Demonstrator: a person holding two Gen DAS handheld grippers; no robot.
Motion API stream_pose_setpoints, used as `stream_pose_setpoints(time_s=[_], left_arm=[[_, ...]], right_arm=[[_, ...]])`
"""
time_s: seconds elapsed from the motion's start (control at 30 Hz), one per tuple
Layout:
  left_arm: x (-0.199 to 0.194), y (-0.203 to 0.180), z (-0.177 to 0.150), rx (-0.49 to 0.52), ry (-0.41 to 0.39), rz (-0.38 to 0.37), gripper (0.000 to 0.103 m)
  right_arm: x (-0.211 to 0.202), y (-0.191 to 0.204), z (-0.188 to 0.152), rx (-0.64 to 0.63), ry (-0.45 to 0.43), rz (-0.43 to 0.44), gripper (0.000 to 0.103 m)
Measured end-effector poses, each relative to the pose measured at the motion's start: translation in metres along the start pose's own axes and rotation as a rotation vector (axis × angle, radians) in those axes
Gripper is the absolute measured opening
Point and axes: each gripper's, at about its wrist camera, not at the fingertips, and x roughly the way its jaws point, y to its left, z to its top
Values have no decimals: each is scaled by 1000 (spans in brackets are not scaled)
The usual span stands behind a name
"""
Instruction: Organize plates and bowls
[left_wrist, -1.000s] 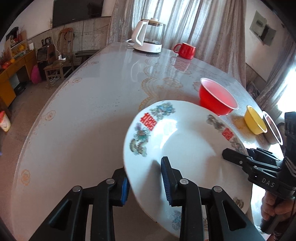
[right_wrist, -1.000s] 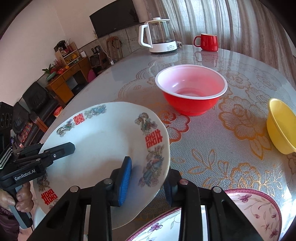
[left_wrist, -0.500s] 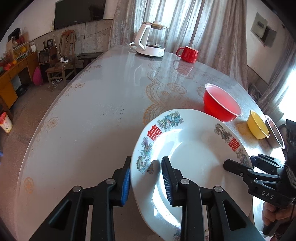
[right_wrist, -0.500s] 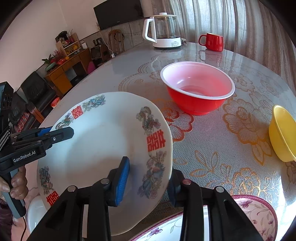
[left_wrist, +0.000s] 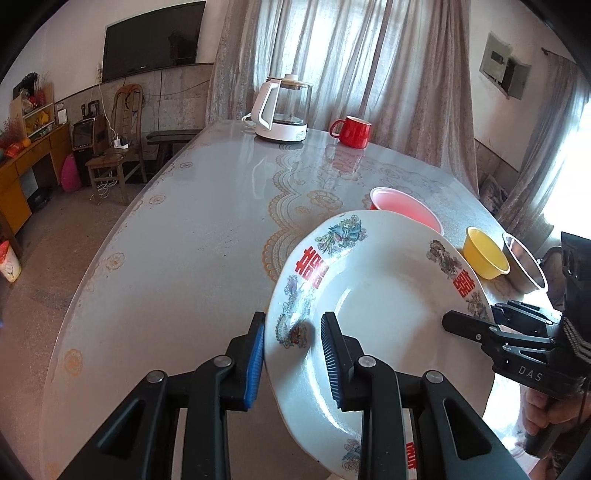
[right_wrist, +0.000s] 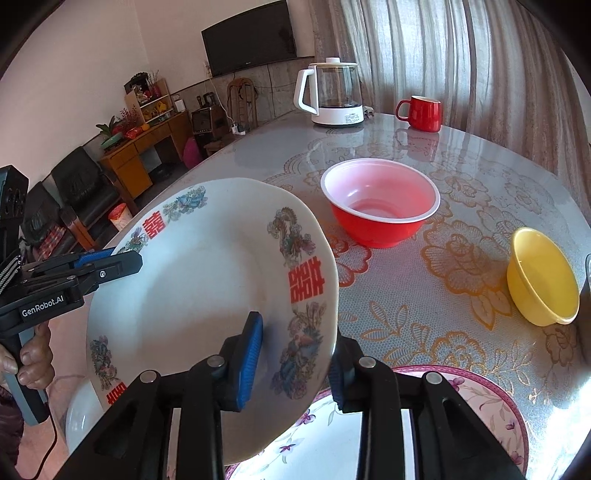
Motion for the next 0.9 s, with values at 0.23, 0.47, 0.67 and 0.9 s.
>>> stream_pose_setpoints(time_s=[0.23, 0.47, 0.67, 0.9], left_arm=[[-3, -17, -1, -2, 12, -15, 30], [-13, -41, -2, -1, 13, -34, 30], [-11, -74, -10, 32, 39, -52, 30], [-12, -111, -17, 72, 49, -89, 30]], right_arm=[[-13, -11, -7, 52, 9, 1, 32], [-37, -26, -20, 133, -32, -12, 32], [-56, -45, -41, 214, -40, -76, 32], [-83, -70, -69, 302, -76, -104, 32]])
